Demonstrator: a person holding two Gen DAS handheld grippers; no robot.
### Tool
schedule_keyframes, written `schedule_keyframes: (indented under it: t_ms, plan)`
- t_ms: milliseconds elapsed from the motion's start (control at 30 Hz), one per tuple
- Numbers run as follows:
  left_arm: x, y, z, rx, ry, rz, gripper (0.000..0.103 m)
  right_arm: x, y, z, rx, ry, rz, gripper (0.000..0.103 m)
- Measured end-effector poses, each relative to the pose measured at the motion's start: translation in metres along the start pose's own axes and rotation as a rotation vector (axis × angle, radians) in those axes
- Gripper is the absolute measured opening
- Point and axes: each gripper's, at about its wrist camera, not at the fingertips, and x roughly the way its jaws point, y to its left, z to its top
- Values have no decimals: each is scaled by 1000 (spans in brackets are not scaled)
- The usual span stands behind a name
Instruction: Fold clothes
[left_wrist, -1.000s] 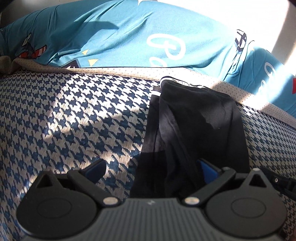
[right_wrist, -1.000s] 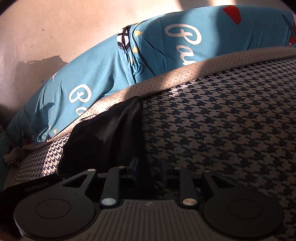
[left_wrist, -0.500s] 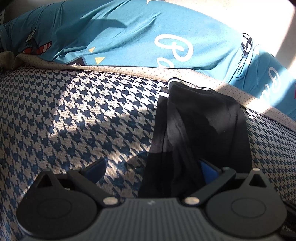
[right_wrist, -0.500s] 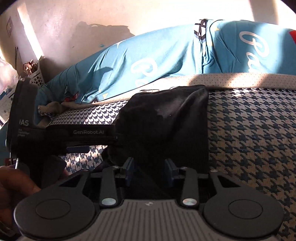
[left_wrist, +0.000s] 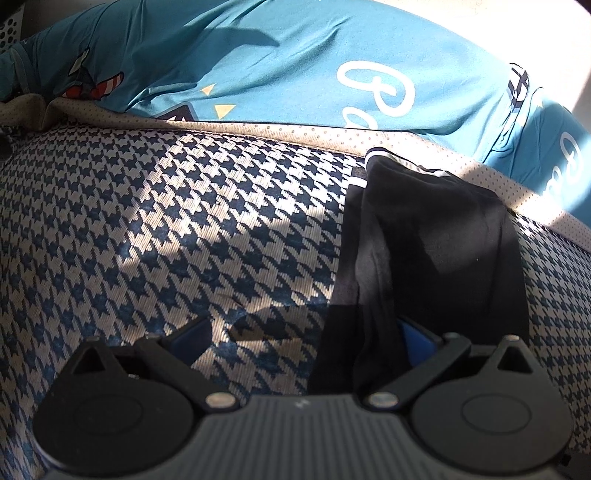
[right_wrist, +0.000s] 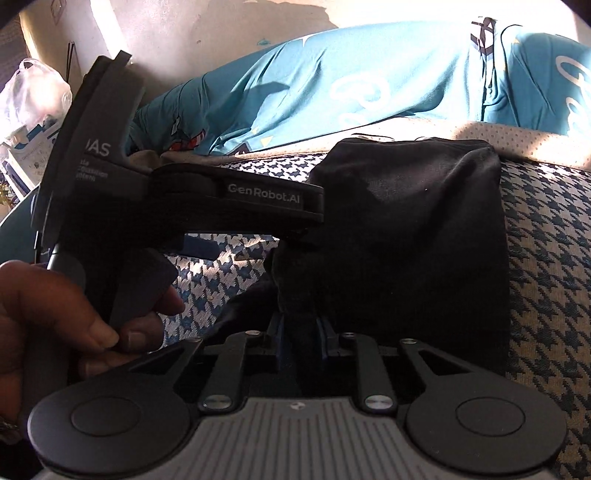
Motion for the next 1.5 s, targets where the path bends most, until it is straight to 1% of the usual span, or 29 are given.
schedule_keyframes:
  t_ms: [100,233,300,433,567,633,733,867,1000,1233,1367,1500]
  plan:
    - [4,4,-1,-1,12,13,103,4,5,-3,-19,11,-3,23]
    - [7,2,-4,33,-1,53,103,2,9,-2,-40,13,1,29]
    - [5,2,-3,29,-6,52,103,-4,10,0,-47,6,6,30]
    - [-7,1,-4,40,-40,50,103,-31,1,3,-26,-28,7,30]
    - [-29,-5,-12,117,-92,56,103,-68,-2,-9,-37,-68,-43,31]
    - [-41,-7,-20,153,-111,48,103,-84,-5,-18,-17,-75,-74,32]
    - [-55,-9,-36,190,-115,35,103,-105,-6,-36,7,-70,-131,32]
    - [-70,-8,-59,206,-106,10,103,-125,0,-58,6,-77,-194,32]
    - [-80,-4,-83,209,-89,2,103,-142,6,-75,3,-86,-230,34]
    - [-94,-4,-125,251,-59,5,103,-155,11,-99,-4,-76,-320,35]
    - [-102,-4,-145,262,-45,2,103,-160,10,-106,-14,-69,-374,35]
    - [-104,-3,-162,267,-14,-2,103,-163,10,-112,-39,-68,-426,35]
